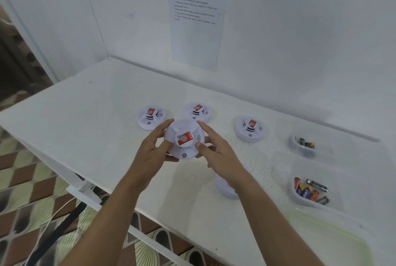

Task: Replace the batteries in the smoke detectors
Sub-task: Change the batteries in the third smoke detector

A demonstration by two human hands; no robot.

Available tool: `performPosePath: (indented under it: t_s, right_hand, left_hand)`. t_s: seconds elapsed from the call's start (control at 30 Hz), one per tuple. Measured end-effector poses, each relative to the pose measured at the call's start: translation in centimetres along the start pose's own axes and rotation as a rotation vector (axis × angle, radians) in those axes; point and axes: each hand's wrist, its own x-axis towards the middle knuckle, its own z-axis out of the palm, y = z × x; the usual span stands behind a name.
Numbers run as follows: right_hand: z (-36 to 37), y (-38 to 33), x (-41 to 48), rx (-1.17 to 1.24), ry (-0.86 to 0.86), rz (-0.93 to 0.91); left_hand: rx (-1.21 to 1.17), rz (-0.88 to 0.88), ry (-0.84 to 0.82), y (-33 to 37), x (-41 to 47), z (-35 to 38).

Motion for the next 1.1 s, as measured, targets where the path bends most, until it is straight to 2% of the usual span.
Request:
performPosePath:
  t_s: [0.53,0.7,0.9,1.1]
  right_hand:
    - [0.8,1.2,0.3,-0.019,0.026,-0.001]
    - [1.3,1.5,0.9,-0.149,-0.002,0.078]
    - [2.2,1.6,2.8,-0.402,-0.046,0.121]
    - [2.7,1.9,3.8,-0.480,-0.082,0.141]
  left_hand:
    - [0.081,-0.030,0.056,-1.8,0.4,-0.6]
    - [0.217,-0.064,0.153,-3.4,1.1,-1.2]
    - [0.526,-0.064,0.148,-4.3,1.8,-0.2]
    - [0.693,-0.035,0.147,-4.7,2.3,0.1]
